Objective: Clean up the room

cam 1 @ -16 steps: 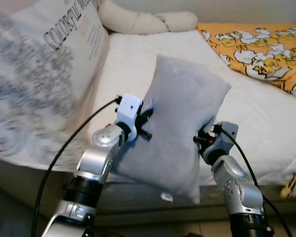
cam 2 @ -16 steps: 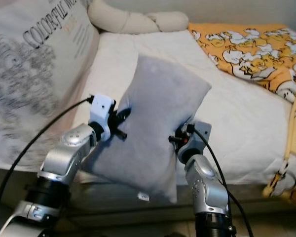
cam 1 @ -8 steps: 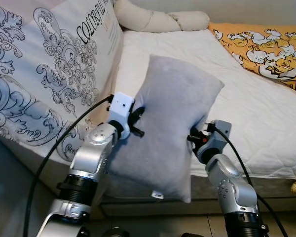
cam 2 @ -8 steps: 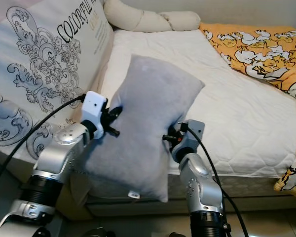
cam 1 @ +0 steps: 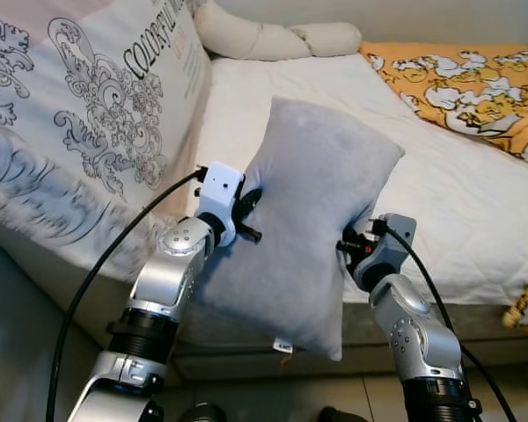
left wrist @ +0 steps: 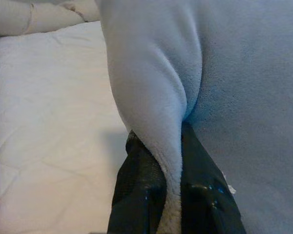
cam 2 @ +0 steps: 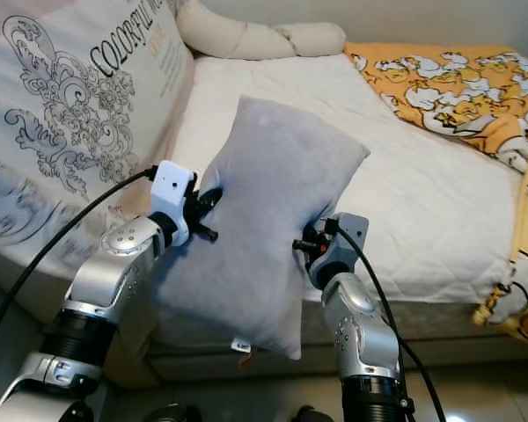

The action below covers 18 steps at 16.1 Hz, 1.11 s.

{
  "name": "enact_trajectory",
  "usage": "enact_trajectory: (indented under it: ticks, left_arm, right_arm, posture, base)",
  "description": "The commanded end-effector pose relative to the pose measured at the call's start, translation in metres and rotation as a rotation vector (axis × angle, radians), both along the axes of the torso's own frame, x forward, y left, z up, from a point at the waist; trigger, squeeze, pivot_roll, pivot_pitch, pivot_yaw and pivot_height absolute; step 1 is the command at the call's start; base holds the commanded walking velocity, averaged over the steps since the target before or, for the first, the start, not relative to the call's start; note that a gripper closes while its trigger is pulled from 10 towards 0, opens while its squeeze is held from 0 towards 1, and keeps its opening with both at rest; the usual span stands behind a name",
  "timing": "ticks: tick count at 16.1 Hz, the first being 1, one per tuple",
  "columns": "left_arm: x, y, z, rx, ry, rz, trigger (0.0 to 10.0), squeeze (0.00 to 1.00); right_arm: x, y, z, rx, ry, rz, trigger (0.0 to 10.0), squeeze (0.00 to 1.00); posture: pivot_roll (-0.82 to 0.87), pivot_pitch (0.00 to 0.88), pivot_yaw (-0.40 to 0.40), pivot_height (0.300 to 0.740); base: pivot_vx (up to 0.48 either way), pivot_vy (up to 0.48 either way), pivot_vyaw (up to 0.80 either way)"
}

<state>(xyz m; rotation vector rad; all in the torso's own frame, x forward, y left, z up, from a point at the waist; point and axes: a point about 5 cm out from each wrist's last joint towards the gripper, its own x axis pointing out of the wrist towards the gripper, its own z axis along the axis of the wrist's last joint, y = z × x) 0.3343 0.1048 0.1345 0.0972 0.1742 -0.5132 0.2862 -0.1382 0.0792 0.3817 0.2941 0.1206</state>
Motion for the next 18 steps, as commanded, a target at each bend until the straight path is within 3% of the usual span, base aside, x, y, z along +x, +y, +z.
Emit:
enact_trajectory:
  ticks: [1,8,18]
  left_arm:
    - [0.0037,0.0019,0.0103,-0.019,-0.042,0.016,10.0,0.0]
    - [0.0049,0.0012,0.0102,-0.025,-0.042,0.02,10.0,0.0]
    - [0.0056,0.0016,0.0092,-0.037,-0.038,0.035,10.0,0.0]
  right_arm:
    - [0.004,0.0006,0.0073,-0.006,-0.026,0.002,10.0,0.0]
    - [0.0054,-0.0006,0.0072,-0.019,-0.021,0.006,10.0,0.0]
    - [0.007,-0.0014,0.0094,-0.034,-0.029,0.016,10.0,0.0]
  posture:
    - [-0.03,0.0,0.011,0.74]
    - [-0.04,0.0,0.009,0.74]
    - [-0.04,0.0,0.0,0.74]
  base:
    - [0.0,0.0,0.0]
    - [0.0,0.0,0.0]
    - [0.272,0.0,-0.05]
